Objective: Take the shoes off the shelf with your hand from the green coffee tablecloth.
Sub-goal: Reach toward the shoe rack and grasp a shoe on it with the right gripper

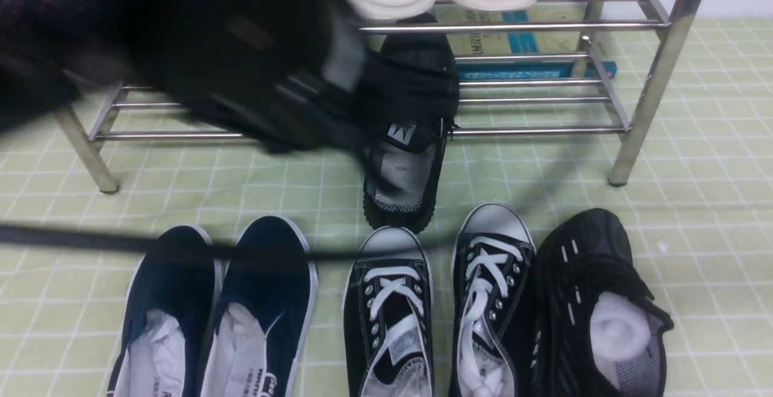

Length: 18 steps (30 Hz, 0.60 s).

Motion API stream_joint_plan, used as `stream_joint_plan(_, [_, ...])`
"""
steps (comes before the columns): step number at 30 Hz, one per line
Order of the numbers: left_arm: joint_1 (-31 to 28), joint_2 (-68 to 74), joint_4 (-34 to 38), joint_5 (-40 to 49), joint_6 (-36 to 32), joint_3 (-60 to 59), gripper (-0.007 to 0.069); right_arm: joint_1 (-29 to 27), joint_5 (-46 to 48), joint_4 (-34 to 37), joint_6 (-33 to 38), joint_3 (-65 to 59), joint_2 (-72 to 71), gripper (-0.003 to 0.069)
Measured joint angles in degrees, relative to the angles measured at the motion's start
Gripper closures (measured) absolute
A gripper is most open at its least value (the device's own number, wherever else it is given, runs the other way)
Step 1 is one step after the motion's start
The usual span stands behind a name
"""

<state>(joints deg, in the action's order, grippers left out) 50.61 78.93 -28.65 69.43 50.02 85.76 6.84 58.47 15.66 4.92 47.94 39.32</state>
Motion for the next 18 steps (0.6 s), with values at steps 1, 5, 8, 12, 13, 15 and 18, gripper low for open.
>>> stream_joint_plan(1, [-2.74,-1.26,0.16,0.74,-2.92,-0.27,0.0545,1.72,0.29,0.86,0.64,0.63,1.7,0.0567])
stream_joint_plan(5, [-16.52,-4.5,7.43,1.31,-14.33,-1.81,0.0617,9.72,1.93,1.95,2.0,3.27,11.11,0.0617])
stream_joint_plan(8, [-26.41,-5.16,14.02,1.31,-22.64,-3.54,0.0617,15.77,2.48,1.9,2.0,5.73,18.0,0.0662])
stream_joint_plan(12, [-39.17,-5.25,21.67,1.31,-32.93,-7.45,0.0617,23.72,2.33,0.83,-1.4,11.18,28.63,0.0659])
stream_joint_plan(13, [-41.63,-5.25,22.8,1.31,-34.68,-8.25,0.0617,25.08,2.07,0.32,-2.9,12.56,30.73,0.0659])
stream_joint_plan(15, [-45.31,-5.25,25.05,1.31,-38.1,-10.09,0.0617,27.99,0.83,-1.21,-6.42,16.35,35.91,0.0657])
stream_joint_plan(18, [-49.07,-5.25,27.16,1.31,-41.76,-12.01,0.0617,30.74,-1.82,-3.81,-12.53,21.46,42.66,0.0645])
